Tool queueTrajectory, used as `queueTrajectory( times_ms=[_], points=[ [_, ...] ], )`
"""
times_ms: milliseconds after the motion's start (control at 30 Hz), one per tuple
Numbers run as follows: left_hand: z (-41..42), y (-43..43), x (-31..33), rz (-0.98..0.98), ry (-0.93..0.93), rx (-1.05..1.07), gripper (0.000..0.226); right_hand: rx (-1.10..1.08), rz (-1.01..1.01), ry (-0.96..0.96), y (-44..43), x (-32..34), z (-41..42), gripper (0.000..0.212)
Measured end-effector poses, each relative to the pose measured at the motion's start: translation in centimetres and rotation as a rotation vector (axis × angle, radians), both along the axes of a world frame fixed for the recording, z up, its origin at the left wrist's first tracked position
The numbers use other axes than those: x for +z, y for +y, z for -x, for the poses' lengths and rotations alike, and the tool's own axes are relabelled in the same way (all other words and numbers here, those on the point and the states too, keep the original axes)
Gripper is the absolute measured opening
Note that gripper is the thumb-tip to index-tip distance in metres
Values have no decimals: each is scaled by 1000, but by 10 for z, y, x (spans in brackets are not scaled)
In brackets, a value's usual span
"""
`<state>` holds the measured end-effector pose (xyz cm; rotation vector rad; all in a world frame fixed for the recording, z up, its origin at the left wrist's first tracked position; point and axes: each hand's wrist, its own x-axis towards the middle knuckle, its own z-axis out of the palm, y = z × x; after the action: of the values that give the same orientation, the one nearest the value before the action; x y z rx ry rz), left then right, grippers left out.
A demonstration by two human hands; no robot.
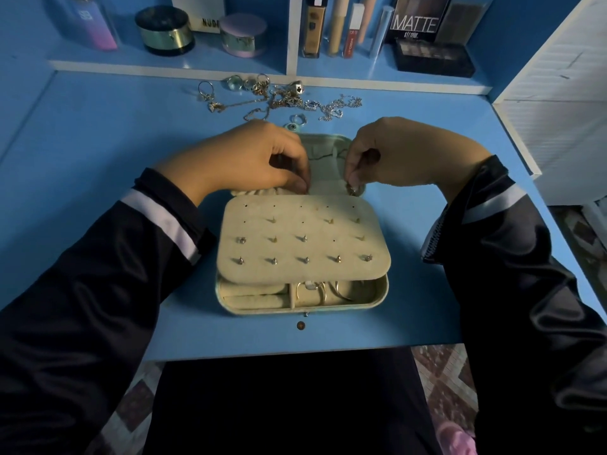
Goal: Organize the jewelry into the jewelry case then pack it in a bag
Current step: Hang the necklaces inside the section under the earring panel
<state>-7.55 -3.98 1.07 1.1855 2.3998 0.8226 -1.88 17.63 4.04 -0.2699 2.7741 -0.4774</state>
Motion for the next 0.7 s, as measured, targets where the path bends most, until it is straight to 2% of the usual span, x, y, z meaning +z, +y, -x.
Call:
queueTrajectory(
  times_ms=[200,333,467,533,633,700],
  points=[
    [0,2,-3,31,43,-16,15,-11,46,89,4,-11,3,21],
    [2,-1,-2,27,52,-17,7,-18,180,193,5,-17,7,10],
    [3,-6,2,-22,-18,-2,11,-47,308,215,9,-20,10,8],
    [2,-7,3,-36,-38,-5,13,-44,339,209,8,-21,10,12],
    [3,-7,3,-44,-39,-3,15,-17,332,202,5,-24,9,28],
    [3,-6,3,-43,-28,0,14,-11,328,191,4,-26,9,26]
  ],
)
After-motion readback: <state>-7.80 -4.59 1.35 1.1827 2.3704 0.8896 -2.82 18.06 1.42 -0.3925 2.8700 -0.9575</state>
